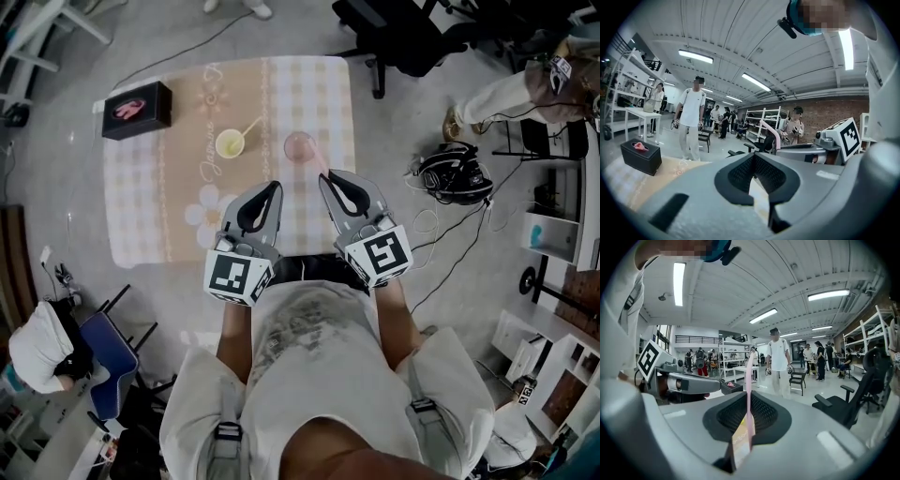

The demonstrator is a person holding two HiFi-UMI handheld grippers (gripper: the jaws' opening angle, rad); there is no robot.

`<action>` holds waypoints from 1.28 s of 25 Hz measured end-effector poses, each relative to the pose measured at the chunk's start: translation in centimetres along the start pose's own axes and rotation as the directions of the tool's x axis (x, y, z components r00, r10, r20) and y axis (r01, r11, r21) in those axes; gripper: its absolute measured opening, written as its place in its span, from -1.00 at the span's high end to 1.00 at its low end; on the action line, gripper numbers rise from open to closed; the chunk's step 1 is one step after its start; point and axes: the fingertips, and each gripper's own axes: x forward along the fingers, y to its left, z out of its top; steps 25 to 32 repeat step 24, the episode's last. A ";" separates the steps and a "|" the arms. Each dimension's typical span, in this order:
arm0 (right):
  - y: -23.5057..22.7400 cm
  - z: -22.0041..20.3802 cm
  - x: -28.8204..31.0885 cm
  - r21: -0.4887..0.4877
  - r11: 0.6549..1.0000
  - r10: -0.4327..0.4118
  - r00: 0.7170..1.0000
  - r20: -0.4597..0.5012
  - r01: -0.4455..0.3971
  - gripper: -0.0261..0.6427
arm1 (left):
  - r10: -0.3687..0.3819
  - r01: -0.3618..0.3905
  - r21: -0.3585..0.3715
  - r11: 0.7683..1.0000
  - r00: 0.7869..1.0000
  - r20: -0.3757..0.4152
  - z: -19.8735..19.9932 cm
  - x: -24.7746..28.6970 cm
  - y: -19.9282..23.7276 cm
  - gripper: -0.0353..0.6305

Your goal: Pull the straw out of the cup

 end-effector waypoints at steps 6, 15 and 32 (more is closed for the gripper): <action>0.3 -0.5 -0.8 0.013 1.000 -0.011 1.000 -0.007 0.011 0.83 | -0.006 0.006 -0.004 1.000 1.000 -0.013 -0.6 -0.6 -0.5 0.88; 0.5 -0.2 -0.7 0.013 1.000 -0.016 1.000 -0.004 0.016 0.83 | -0.012 0.012 0.006 1.000 1.000 -0.013 -0.1 -0.6 -0.4 0.88; 0.6 -0.1 -0.6 0.006 1.000 -0.013 1.000 -0.010 0.013 0.83 | -0.012 0.012 0.008 1.000 1.000 -0.013 0.0 -0.7 -0.2 0.88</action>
